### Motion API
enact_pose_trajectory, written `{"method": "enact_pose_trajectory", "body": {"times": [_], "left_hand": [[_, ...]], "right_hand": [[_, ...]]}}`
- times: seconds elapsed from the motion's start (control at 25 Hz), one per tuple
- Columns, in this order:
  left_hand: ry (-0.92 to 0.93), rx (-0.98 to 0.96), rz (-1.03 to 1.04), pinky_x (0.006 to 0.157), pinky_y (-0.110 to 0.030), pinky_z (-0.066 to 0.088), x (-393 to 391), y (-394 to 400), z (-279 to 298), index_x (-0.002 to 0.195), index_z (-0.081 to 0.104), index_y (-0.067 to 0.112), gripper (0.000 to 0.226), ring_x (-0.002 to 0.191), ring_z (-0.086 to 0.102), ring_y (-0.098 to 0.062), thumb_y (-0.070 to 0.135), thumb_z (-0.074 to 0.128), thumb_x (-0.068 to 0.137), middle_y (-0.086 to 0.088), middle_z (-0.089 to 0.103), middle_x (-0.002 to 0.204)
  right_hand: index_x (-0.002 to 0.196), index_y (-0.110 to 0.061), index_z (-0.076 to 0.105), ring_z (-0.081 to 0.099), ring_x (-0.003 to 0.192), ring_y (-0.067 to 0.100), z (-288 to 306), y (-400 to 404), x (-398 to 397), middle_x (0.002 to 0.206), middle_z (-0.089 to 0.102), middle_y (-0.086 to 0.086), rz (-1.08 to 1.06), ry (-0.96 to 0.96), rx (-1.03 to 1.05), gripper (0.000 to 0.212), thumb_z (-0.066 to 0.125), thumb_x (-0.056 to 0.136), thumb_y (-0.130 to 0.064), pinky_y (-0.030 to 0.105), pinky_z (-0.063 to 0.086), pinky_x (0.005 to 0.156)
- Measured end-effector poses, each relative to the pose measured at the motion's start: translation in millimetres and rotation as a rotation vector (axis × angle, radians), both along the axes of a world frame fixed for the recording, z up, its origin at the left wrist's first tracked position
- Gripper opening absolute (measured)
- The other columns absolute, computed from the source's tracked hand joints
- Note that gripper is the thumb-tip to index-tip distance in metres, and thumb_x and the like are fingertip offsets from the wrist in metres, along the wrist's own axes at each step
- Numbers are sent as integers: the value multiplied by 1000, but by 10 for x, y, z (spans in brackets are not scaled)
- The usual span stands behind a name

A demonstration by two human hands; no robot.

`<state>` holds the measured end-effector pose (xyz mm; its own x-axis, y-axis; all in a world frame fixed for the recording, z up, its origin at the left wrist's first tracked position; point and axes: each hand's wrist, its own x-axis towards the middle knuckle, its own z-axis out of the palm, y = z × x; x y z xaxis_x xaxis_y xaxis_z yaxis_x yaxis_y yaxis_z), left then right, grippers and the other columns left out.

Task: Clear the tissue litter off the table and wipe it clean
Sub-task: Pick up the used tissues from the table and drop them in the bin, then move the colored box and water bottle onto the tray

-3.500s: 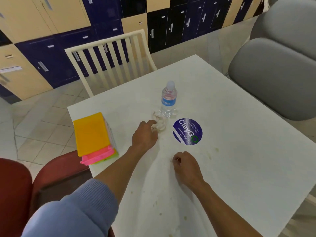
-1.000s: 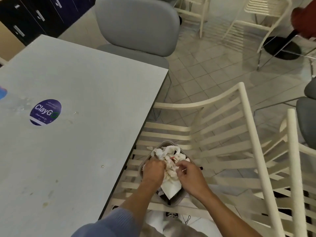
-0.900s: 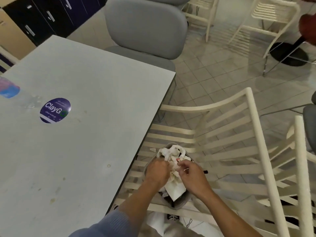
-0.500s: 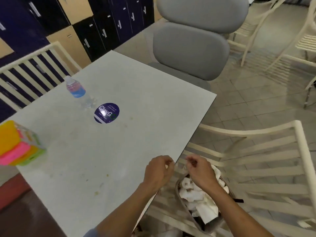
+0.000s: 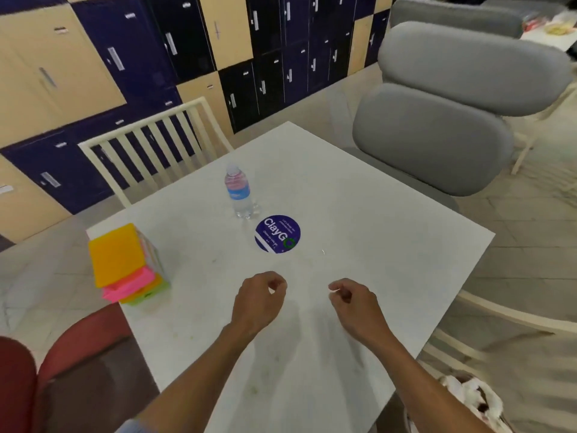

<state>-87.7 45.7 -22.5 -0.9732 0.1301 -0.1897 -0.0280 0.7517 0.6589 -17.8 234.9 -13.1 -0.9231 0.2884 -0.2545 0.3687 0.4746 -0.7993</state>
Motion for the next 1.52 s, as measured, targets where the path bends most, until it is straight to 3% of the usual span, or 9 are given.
{"method": "enact_pose_trajectory", "body": {"times": [0.32, 0.56, 0.8, 0.96, 1.12, 1.2, 1.28, 1.4, 1.52], "left_hand": [[11, 101, 179, 71, -19, 46, -831, -809, 110, 88, 69, 28, 9, 75, 62, -4, 28, 61, 90, 12, 69, 90], [192, 161, 294, 74, -22, 48, -1034, -1412, 456, 93, 72, 22, 10, 70, 59, -3, 23, 64, 89, 12, 70, 89], [412, -54, 443, 93, -14, 25, -1136, -2293, 457, 111, 69, 20, 28, 114, 51, -23, 20, 70, 83, -2, 67, 113], [219, 20, 645, 107, -35, 29, -1003, -2642, 377, 141, 44, 24, 65, 132, 34, -24, 38, 71, 83, -4, 48, 137], [-135, 567, 830, 90, -33, 44, -911, -2739, 306, 146, 33, 23, 75, 111, 52, -15, 39, 72, 84, 8, 53, 121], [-299, 749, 847, 97, -37, 45, -891, -2845, 150, 148, 29, 26, 91, 114, 57, -18, 51, 77, 74, 4, 55, 132], [-406, 817, 819, 101, -49, 44, -861, -2908, -12, 143, 38, 30, 99, 114, 61, -22, 65, 79, 60, 3, 59, 133], [-406, 873, 789, 101, -51, 44, -801, -2843, -35, 126, 56, 29, 57, 109, 63, -25, 58, 69, 77, 1, 66, 121], [-351, 898, 789, 93, -45, 48, -703, -2766, -8, 122, 59, 31, 45, 107, 64, -23, 53, 65, 83, 3, 68, 118]], "right_hand": [[101, -18, 67, 53, 60, 4, -48, -779, -1042, 68, 55, -11, 76, -15, -5, 16, 55, 91, -13, 9, 38, 56], [97, -20, 64, 54, 61, 6, -24, -1517, -1594, 68, 56, -10, 218, -7, -37, 14, 56, 90, -11, 6, 40, 53], [93, -21, 67, 61, 74, 3, 63, -2323, -1846, 82, 67, -8, 340, -16, -143, 12, 58, 92, -29, 5, 41, 60], [106, -29, 62, 59, 102, 7, 77, -2720, -1903, 108, 64, -12, 414, -147, -288, 39, 51, 87, -61, 25, 44, 86], [142, -32, 38, 41, 132, 13, -32, -2929, -1922, 146, 41, -11, 465, -306, -411, 90, 41, 70, -87, 45, 36, 110], [145, -33, 32, 37, 136, 17, -85, -2987, -1935, 151, 35, -8, 460, -354, -425, 99, 40, 66, -90, 49, 33, 111], [142, -29, 36, 40, 132, 20, -104, -3038, -1937, 148, 39, -5, 442, -382, -468, 83, 39, 77, -81, 48, 34, 110], [128, -35, 46, 55, 115, 19, -92, -3095, -1922, 129, 56, -1, 436, -405, -556, 50, 35, 90, -66, 41, 42, 98], [120, -38, 46, 60, 101, 14, -44, -3124, -1845, 114, 60, -4, 438, -393, -607, 36, 35, 94, -60, 37, 45, 92]]}}
